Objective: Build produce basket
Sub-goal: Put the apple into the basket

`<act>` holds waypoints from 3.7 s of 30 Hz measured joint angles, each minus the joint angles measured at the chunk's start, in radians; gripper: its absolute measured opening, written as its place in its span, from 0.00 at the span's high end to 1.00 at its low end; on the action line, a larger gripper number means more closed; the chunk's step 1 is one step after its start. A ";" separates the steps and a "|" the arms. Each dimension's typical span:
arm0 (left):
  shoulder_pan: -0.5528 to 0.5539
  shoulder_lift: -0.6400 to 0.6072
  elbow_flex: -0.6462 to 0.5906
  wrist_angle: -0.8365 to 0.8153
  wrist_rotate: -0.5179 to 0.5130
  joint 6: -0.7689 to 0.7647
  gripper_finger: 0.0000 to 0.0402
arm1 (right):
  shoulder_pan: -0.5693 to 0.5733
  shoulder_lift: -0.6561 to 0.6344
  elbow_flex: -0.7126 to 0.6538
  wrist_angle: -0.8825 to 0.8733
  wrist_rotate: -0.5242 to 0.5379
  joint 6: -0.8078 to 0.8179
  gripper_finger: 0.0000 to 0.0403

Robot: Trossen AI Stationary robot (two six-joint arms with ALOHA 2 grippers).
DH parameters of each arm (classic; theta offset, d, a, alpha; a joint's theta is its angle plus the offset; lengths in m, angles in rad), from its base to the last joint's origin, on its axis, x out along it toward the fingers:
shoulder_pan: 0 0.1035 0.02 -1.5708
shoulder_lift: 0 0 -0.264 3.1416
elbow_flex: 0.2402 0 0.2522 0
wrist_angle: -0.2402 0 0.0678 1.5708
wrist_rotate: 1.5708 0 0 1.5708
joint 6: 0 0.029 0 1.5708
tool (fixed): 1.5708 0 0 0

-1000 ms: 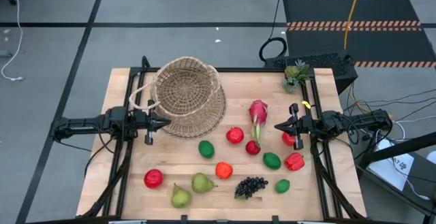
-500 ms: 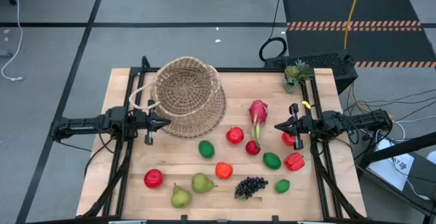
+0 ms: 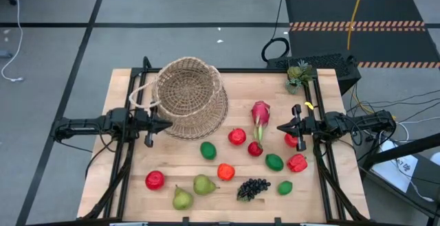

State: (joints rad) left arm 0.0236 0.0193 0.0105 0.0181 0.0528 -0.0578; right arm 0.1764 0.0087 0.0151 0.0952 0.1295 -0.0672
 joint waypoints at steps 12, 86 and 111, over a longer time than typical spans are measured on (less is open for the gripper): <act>-0.139 0.000 0.012 0.026 -0.066 0.028 1.00 | 0.000 0.000 0.000 0.001 0.000 0.000 1.00; -0.338 0.858 1.514 -0.745 -0.279 0.309 1.00 | 0.000 0.000 0.000 0.006 0.001 0.003 1.00; -0.338 0.937 1.513 -0.778 -0.280 0.289 0.99 | 0.000 0.426 0.694 -0.312 -0.026 0.134 1.00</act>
State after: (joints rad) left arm -0.3145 0.9564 1.5234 -0.7603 -0.2268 0.2308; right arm 0.1764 0.4347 0.7095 -0.2170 0.1033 0.0665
